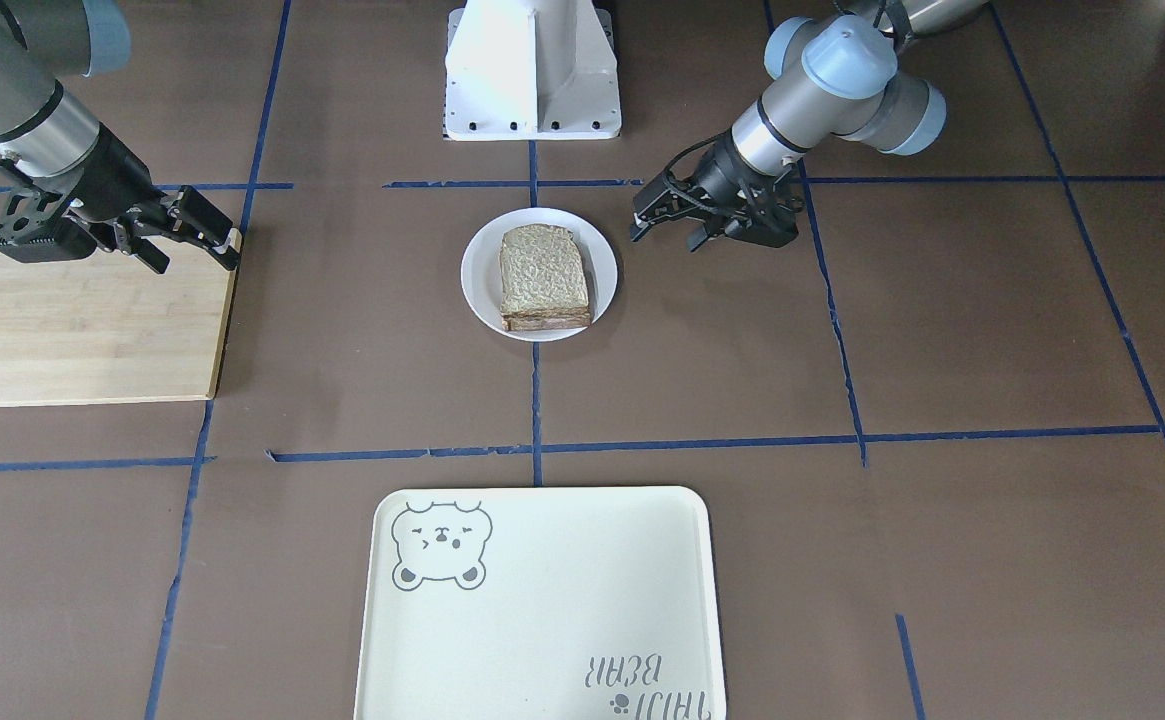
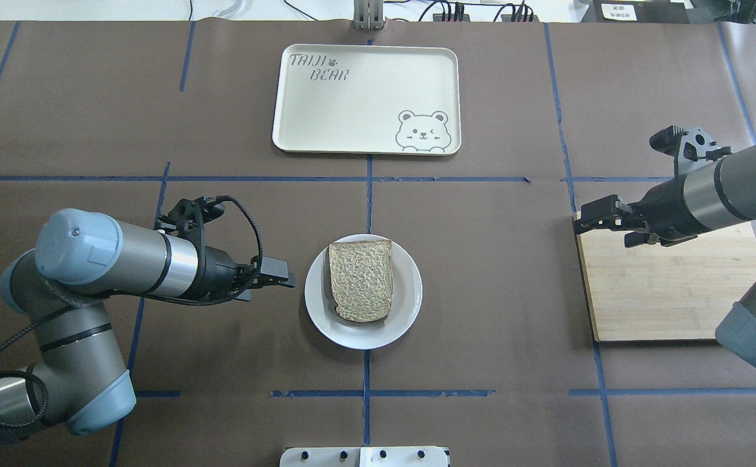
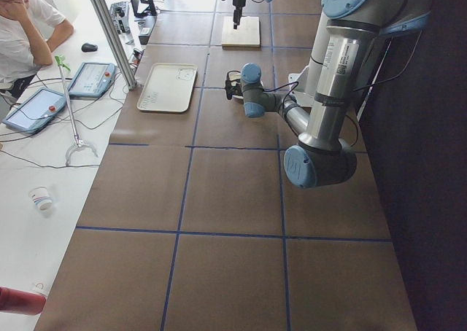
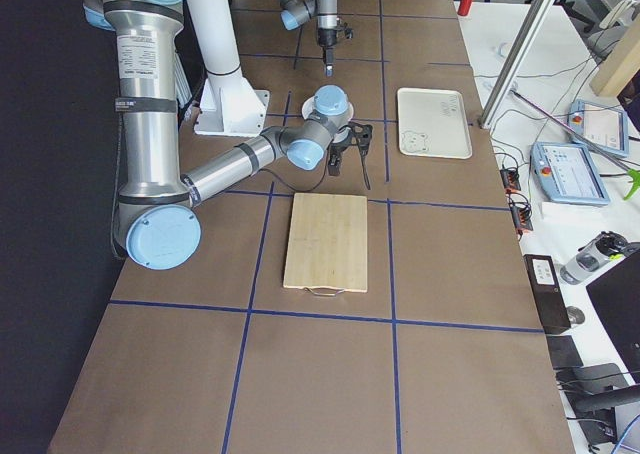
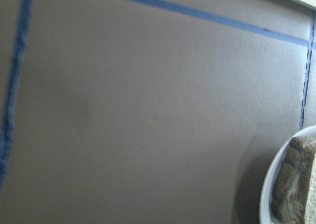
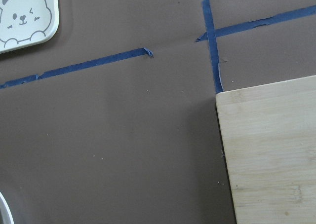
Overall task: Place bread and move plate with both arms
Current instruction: 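Slide the left gripper fingers onto the plate rim nearest it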
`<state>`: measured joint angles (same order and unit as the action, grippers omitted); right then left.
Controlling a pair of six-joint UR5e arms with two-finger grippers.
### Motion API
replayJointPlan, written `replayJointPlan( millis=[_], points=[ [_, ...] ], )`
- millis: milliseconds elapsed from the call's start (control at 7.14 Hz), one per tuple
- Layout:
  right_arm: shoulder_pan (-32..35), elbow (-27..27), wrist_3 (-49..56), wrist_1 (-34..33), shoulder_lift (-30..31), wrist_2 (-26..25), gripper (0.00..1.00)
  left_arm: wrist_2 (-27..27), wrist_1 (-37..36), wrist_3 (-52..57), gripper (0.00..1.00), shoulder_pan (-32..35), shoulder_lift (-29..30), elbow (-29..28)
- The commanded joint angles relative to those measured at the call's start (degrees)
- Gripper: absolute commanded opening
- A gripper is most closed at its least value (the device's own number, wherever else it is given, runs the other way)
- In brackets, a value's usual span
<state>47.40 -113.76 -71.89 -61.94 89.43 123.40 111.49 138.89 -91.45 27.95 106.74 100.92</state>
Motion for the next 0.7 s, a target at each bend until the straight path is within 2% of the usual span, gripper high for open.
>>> replayJointPlan(
  millis=[0,140,280,420,560],
  points=[
    [0.15,-0.23,0.09,0.15,0.3,0.0,1.0,-10.15,13.8,-8.87,0.97,-1.92,0.31,-5.0],
    [0.15,-0.24,0.09,0.16,0.31,0.0,1.0,-16.24,18.48,-10.92,0.97,-4.54,0.23,-6.17],
    [0.15,-0.15,0.09,0.16,0.39,0.0,1.0,-17.26,22.18,-11.29,0.97,-4.65,0.75,-7.66],
    [0.15,-0.32,0.09,0.24,0.74,0.0,1.0,-17.27,31.44,-11.29,0.97,-4.66,-0.03,-10.72],
    [0.15,-0.24,0.09,0.24,0.92,-0.09,1.0,-17.27,36.84,-11.29,0.97,-5.26,1.09,-15.97]
  ],
)
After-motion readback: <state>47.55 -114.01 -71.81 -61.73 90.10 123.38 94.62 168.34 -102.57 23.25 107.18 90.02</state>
